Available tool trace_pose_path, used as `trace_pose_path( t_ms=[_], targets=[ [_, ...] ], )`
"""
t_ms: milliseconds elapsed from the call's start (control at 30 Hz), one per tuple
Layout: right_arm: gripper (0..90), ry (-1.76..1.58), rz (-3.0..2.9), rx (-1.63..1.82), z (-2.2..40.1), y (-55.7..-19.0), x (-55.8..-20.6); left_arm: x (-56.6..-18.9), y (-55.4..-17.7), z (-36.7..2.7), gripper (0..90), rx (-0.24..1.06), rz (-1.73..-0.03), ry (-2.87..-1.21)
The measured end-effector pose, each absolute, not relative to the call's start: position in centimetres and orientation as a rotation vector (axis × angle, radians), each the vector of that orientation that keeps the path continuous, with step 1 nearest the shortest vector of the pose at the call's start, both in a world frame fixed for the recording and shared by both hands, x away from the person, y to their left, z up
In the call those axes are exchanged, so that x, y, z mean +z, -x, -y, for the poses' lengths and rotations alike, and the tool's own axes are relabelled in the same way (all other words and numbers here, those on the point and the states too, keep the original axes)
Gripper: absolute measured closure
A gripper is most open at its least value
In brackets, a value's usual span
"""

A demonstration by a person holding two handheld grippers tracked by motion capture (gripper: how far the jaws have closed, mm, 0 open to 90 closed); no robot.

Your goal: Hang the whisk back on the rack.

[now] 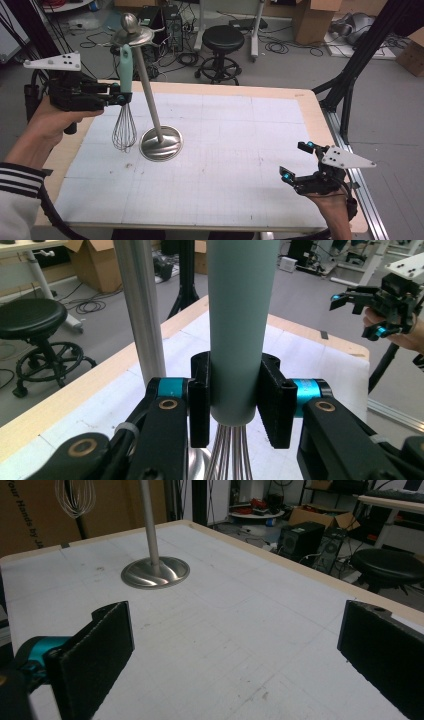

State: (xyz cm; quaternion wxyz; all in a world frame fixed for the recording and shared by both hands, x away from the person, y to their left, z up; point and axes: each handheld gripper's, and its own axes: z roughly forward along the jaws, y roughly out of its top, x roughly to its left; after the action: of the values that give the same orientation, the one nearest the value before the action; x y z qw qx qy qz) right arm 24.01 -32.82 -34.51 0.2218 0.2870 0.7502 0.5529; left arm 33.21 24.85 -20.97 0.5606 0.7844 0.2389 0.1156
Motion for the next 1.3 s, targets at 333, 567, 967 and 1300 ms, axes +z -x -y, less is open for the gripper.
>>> trace_pose_path(
  t_ms=[333,567,967,1300],
  targets=[
    [0.4,-0.792,-2.058,1.539,33.0,-23.9,-34.3,-21.1,-33.4,-24.1,69.2,0.273,-0.588,-1.844],
    [0.4,-0.785,-2.06,1.539,33.0,-23.9,-34.2,-21.2,-33.5,-23.7,68.4,0.287,-0.608,-1.839],
    [0.4,-0.78,-2.06,1.537,32.9,-23.8,-34.1,-21.7,-33.0,-24.5,63.2,0.306,-0.625,-1.795],
    [0.4,-0.782,-2.062,1.537,32.9,-23.8,-34.1,-22.2,-30.9,-26.2,49.3,0.34,-0.635,-1.806]
  ],
)
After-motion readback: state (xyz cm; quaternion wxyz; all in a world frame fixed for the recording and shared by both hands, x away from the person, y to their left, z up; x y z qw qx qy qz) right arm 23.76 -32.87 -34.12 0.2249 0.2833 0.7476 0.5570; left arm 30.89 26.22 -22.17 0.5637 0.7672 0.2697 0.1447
